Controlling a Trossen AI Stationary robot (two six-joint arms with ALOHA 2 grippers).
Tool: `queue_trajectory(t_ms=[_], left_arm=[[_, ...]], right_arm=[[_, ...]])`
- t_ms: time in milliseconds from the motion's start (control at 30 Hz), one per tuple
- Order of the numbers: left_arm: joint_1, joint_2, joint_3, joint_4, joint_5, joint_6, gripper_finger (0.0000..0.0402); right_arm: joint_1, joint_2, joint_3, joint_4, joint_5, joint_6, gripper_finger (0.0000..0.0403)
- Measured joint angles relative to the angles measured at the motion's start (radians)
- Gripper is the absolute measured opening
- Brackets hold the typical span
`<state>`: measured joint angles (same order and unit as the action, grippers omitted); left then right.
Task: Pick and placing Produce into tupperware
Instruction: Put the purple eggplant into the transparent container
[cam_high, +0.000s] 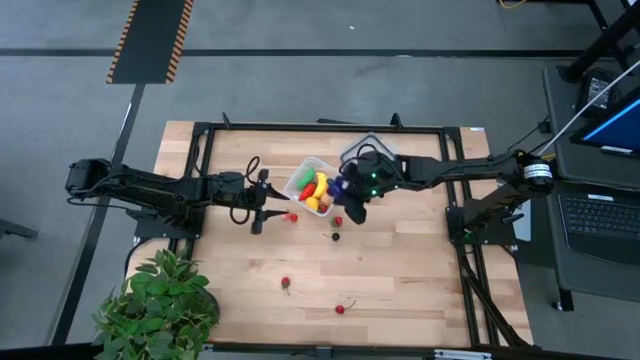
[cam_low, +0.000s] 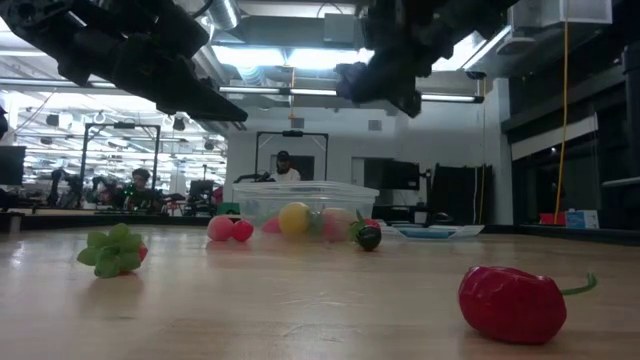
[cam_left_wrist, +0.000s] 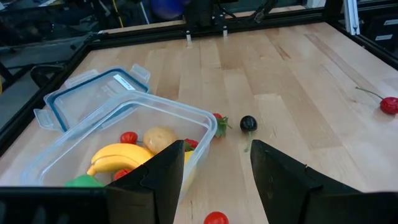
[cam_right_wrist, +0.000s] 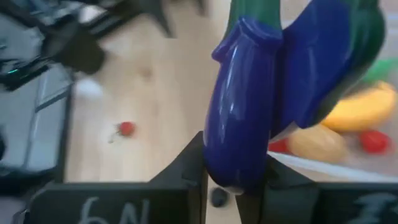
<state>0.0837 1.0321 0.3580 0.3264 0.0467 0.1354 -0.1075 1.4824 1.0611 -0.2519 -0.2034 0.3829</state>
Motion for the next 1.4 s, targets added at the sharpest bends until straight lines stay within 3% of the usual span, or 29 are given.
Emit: queue_trajectory(t_ms=[267,533,1400], left_arm=[[0.0,0.0,0.0,0.005,0.0,-0.025,0.0179],[0.0,0.0,0.0,0.006,0.0,-0.03,0.0179],[0.0,0.0,0.0,0.007,0.0,-0.077,0.0179]], right_arm=[[0.035,0.001,-0.084,0.18,-0.077,-0.052,0.0052],[0.022,0.003,-0.205,0.344,-0.088,-0.055,0.0052],[-0.085,0.023,-0.191,0.283,-0.168,-0.107,0.0052]])
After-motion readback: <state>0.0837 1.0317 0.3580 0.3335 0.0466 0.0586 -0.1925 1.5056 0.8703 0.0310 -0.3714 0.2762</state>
